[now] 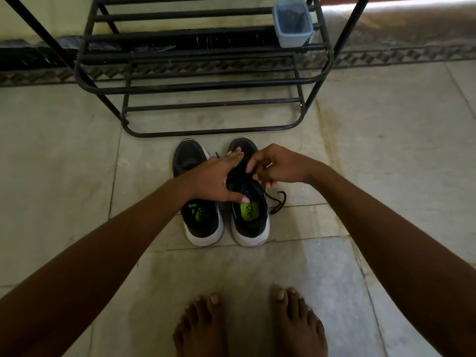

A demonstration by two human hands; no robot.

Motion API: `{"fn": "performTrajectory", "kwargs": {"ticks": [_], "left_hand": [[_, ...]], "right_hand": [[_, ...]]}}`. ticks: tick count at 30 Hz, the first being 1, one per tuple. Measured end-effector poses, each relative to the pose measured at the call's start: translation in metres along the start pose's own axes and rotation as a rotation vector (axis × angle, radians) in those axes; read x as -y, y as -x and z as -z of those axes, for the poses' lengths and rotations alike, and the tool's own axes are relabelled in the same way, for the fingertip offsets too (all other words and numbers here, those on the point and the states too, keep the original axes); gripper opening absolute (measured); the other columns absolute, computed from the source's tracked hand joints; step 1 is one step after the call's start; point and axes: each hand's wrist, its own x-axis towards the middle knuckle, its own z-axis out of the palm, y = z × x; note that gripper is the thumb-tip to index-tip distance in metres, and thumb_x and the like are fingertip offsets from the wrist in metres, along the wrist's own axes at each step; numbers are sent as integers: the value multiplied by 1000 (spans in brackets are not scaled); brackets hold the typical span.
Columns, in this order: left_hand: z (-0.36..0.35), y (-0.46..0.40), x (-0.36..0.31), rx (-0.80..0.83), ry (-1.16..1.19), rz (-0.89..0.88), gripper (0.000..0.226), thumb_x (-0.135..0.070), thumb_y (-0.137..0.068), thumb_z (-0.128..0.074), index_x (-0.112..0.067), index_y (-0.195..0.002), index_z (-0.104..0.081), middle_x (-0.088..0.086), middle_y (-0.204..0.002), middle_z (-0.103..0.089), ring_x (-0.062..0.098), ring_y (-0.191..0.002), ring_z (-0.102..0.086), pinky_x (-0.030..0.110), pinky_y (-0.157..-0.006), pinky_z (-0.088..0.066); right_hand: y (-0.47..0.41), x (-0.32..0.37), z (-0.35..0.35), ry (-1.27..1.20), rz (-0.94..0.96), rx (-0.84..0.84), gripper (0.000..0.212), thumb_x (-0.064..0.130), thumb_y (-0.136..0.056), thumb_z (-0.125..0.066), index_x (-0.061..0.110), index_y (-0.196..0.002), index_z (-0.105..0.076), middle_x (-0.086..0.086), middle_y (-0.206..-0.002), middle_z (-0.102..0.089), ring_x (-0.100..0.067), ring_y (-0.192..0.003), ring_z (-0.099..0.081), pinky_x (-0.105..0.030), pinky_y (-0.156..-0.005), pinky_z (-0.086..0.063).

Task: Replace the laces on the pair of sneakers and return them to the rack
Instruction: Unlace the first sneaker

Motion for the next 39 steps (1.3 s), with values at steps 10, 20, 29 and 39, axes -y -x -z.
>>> {"fn": "performTrajectory", "kwargs": {"ticks": [10,20,29,39], "left_hand": [[0,-3,6,9,44,-1,119,-83,-64,-73,-31,-160,-27,-4,-172,-7,20,-154,-26,46,-124,-30],[2,-6,1,65,-21,34,135,-79,-65,-76,-21,-164,-6,-2,-172,1,18,-158,-6,43,-128,-17],[-1,-8,2,51,-47,40,136,-83,-63,-74,-21,-165,-6,-2,-172,0,21,-158,-7,40,-127,-15],[-4,-6,-2,33,-3,55,136,-77,-65,-78,-15,-164,-8,1,-172,-1,19,-158,-4,46,-128,-16]], "right_hand": [[-25,2,-19,422,119,-29,13,2,-90,-62,15,-89,-60,-4,-94,-58,-14,-83,-51,-26,-73,-36],[-10,-26,-32,91,199,-309,6,3,-91,-66,9,-89,-66,5,-89,-62,4,-82,-58,-5,-75,-40],[-16,-26,-26,-51,102,-280,6,3,-90,-71,9,-90,-71,-1,-84,-70,-3,-75,-66,-20,-69,-55],[-10,-28,-33,123,196,-348,4,5,-92,-66,9,-90,-65,0,-91,-62,-7,-83,-58,-9,-73,-42]]}}
